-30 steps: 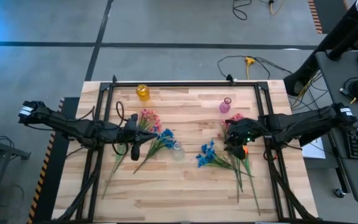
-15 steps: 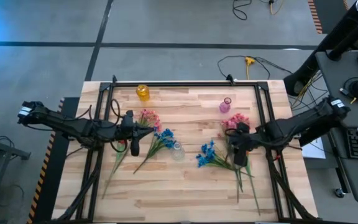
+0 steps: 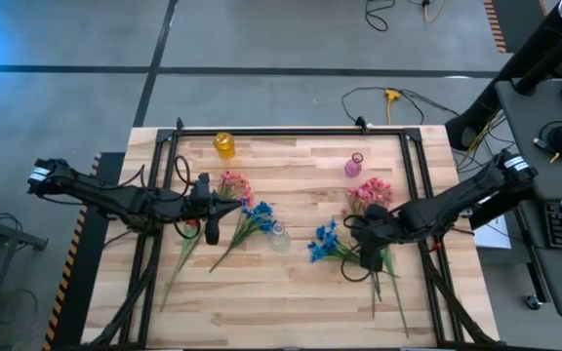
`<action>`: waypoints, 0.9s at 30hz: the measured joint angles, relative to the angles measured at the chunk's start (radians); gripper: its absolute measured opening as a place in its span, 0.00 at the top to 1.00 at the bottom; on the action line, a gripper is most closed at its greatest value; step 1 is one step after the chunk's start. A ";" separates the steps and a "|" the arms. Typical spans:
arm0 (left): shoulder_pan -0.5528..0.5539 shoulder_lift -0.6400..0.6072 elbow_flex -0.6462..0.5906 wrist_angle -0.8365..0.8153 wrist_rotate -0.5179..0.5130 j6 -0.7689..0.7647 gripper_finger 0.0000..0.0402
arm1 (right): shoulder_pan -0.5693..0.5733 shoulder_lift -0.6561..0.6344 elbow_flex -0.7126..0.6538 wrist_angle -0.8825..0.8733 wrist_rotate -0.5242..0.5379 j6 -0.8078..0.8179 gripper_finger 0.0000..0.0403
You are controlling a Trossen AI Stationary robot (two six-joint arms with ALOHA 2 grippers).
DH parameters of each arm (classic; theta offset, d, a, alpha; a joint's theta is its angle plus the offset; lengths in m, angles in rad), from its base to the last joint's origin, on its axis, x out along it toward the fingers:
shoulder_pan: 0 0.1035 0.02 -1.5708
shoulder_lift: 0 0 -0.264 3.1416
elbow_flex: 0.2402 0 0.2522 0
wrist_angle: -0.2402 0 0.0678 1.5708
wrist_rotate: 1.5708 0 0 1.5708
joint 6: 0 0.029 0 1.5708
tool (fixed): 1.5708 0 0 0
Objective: Sort flowers into vase by color
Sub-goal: Put the right blue flowers into the transparent vase
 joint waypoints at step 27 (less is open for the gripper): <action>0.000 0.000 0.000 0.000 -0.002 0.010 1.00 | 0.011 0.324 0.059 0.106 -0.035 0.098 0.20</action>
